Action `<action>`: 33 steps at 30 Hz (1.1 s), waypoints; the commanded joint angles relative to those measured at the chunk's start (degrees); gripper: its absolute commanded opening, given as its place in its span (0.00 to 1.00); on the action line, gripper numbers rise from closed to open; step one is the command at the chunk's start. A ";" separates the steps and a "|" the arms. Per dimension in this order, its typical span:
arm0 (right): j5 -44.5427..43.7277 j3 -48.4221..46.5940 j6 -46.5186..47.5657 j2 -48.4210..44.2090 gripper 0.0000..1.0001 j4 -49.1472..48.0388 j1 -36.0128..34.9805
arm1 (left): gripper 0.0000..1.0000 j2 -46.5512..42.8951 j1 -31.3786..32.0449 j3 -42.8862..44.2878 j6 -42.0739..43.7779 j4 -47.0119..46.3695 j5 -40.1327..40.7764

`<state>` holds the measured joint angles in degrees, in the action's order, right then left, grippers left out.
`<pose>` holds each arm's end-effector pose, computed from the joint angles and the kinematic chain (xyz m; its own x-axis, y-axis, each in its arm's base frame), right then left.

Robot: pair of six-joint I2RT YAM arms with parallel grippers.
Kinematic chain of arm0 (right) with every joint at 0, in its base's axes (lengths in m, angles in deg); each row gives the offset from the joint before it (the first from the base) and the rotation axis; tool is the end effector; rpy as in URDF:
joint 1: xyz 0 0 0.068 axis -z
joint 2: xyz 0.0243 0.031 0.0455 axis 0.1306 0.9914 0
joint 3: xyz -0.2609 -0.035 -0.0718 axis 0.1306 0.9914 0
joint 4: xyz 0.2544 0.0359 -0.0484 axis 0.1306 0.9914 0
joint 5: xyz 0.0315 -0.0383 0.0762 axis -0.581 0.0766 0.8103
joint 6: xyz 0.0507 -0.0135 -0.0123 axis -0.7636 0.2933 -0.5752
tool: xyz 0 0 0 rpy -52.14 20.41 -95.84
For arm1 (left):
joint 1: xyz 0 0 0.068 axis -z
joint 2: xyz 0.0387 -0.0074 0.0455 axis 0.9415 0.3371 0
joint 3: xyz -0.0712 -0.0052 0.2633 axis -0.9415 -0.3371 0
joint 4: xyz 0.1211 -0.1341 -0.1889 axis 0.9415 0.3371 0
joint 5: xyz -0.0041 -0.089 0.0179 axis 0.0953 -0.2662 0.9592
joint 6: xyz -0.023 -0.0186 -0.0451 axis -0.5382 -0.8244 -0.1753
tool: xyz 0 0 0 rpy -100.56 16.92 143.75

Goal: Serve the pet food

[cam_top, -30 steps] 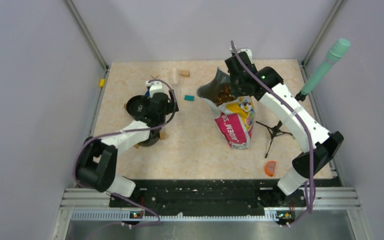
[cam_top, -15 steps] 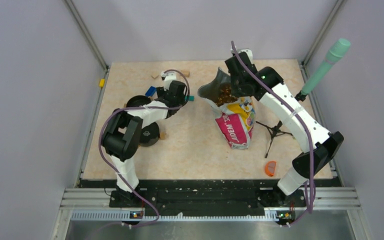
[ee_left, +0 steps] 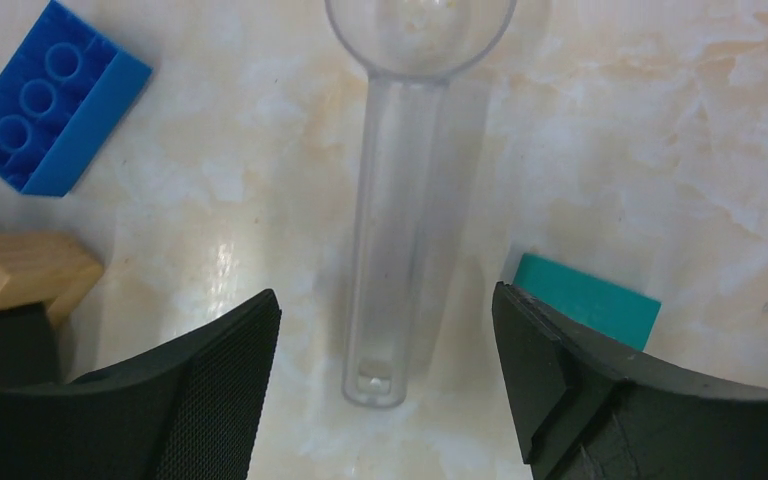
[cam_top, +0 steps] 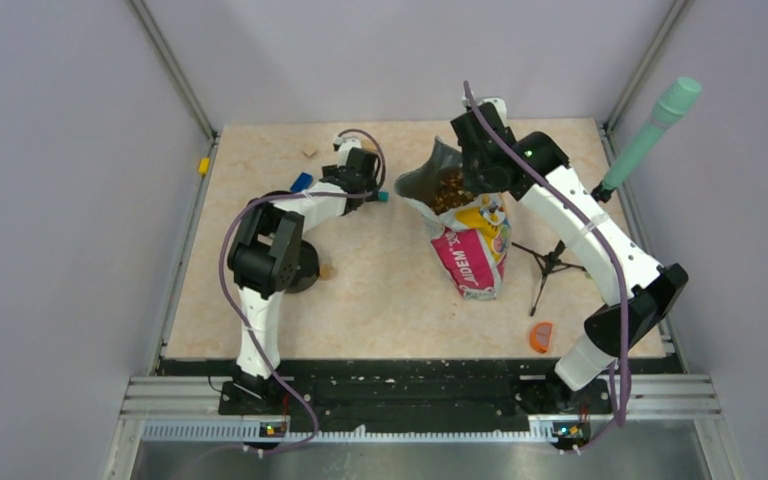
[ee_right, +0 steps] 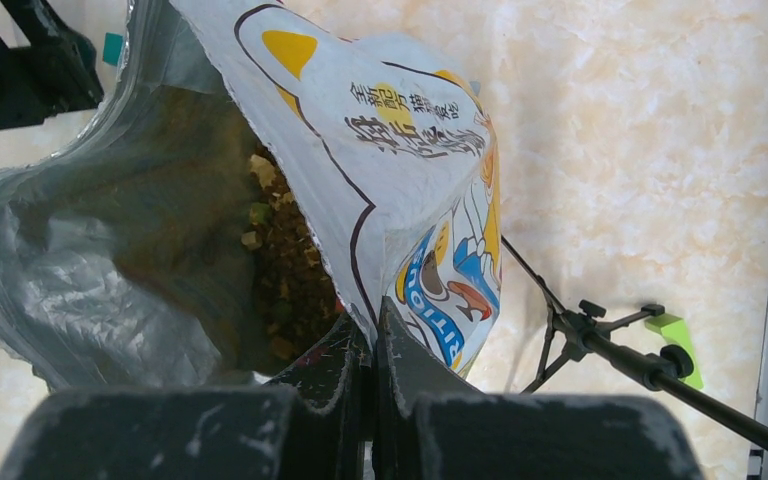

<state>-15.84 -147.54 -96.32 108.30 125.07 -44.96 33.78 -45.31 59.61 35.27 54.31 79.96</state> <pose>0.2654 0.1832 0.4154 -0.6818 -0.0708 -0.7282 -0.0414 0.9974 -0.0582 0.4221 -0.1780 0.1714 -0.6104 -0.1186 -0.7831 -0.2037 0.9790 0.0104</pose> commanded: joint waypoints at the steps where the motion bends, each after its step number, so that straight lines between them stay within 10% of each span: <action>1: 1.05 -3.91 -1.01 -1.27 0.00 0.10 -1.22 | 0.78 3.67 -2.05 6.57 -0.45 3.62 -5.08; 6: 0.90 -3.79 -1.54 -1.41 0.00 0.26 -1.21 | 0.61 5.30 -3.49 8.81 -2.20 5.70 -7.28; 11: 0.87 -3.94 -1.70 -1.37 0.00 0.23 -1.22 | 0.19 3.96 -3.77 6.54 -2.73 5.97 -8.53; 16: 1.01 -4.18 -1.54 -1.28 0.00 -0.01 -1.22 | 0.10 -2.16 -3.41 0.86 -5.19 9.94 -10.95; 27: 4.11 -1.23 -1.31 -2.21 0.00 -1.69 -1.22 | 0.13 -18.85 7.09 -20.00 -9.51 5.59 -0.89; 33: 5.18 0.05 -0.16 -3.14 0.00 -2.09 -1.22 | 0.53 -16.45 8.42 -20.09 -11.28 5.26 -1.41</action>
<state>-13.76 -147.50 -96.82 108.30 125.09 -44.96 16.88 -36.76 39.65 26.44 62.42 75.83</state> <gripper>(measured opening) 0.013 0.439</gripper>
